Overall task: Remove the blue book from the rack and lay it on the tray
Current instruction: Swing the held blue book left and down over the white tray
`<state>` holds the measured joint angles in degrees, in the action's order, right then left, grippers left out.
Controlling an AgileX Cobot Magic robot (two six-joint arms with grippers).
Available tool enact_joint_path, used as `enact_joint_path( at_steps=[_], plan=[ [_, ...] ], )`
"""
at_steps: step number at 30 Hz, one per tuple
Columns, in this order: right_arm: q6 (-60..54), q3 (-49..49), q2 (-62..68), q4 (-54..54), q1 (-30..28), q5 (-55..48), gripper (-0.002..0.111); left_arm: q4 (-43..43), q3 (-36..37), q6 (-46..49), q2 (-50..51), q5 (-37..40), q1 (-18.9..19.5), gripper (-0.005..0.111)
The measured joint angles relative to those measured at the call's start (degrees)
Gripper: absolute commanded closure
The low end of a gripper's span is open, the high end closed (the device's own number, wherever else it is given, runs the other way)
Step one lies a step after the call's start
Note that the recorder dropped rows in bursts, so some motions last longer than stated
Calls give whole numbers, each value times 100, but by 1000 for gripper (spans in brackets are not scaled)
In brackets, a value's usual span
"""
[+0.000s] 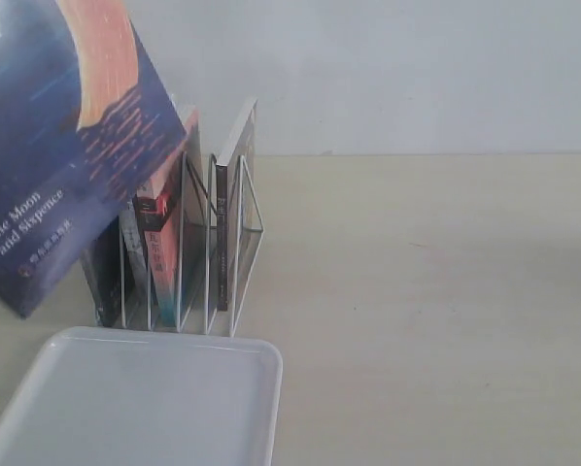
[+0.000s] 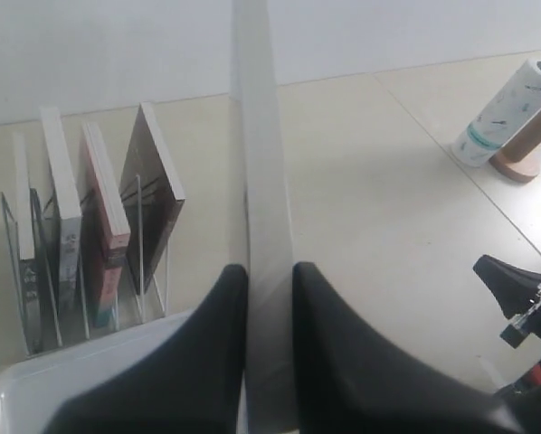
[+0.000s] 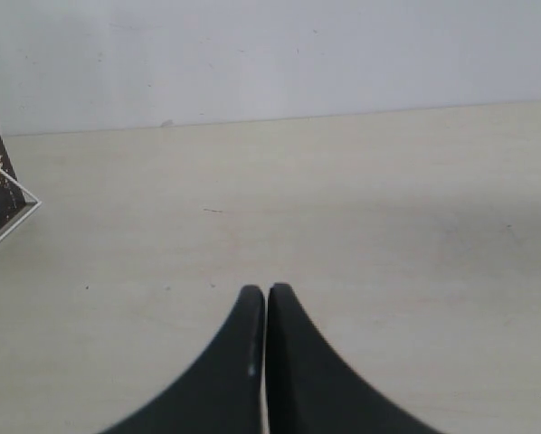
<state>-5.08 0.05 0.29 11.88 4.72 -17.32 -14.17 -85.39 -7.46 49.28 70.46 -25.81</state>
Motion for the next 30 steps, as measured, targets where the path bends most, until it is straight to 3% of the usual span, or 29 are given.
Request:
enact_joint_path(
  at_steps=[13,30],
  plan=[
    [0,0,0,0,0,11,108,-469,2568,49,-423,-1713,0,103],
    [0,0,0,0,0,11,108,-1339,5527,227,-1704,-3972,0,103]
  ],
)
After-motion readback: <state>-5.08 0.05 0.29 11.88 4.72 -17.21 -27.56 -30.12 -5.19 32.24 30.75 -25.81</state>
